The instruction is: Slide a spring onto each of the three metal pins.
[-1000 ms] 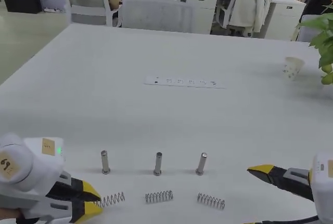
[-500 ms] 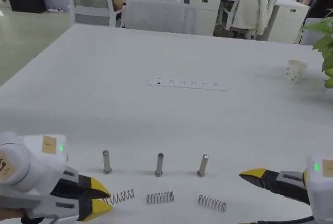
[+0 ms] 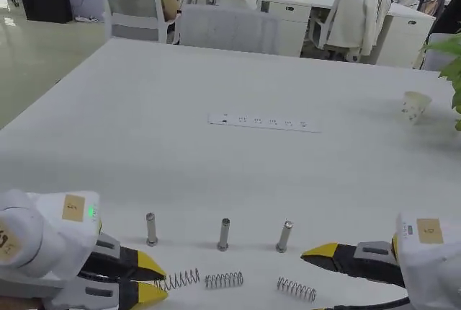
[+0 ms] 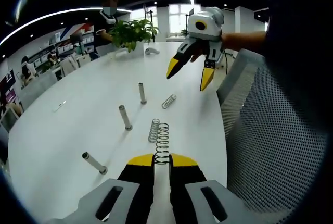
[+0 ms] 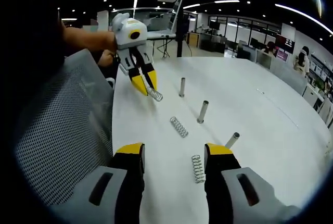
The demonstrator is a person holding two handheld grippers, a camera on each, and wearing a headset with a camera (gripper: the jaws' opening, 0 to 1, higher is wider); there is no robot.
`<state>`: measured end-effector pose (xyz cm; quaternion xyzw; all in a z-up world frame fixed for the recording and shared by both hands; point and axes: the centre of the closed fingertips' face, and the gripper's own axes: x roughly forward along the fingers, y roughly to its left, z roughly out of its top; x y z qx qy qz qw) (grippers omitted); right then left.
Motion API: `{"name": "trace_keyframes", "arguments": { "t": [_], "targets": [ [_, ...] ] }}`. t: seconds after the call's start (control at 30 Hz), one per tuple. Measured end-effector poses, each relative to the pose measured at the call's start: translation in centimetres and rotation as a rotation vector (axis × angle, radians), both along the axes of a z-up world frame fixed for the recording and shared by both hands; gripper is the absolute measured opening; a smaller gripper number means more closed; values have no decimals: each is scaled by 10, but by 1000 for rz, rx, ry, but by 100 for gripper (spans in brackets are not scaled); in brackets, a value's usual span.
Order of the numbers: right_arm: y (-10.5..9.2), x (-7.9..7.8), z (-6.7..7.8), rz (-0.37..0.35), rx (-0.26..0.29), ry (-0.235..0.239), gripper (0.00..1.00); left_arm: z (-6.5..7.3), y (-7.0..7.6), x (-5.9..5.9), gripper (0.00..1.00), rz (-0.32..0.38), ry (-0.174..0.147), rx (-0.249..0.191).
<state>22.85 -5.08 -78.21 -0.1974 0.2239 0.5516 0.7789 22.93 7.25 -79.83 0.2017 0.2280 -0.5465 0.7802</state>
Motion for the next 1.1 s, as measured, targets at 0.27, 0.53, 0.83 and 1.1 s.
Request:
{"name": "trace_keyframes", "arguments": {
  "t": [0.27,0.53,0.83,1.1],
  "targets": [
    [21,-3,4,68,-2,4,38,5,-7,-2,2,-22,-17,-8],
    [37,-7,8,125,-4,4,33,9,-14,-5,2,-37,-33,-19],
    [57,-13,15,193,-3,0,30,15,-25,-9,2,-77,-59,-30],
    [68,-19,15,241,-12,-6,27,24,-33,-14,2,-114,-84,-50]
  ]
}}
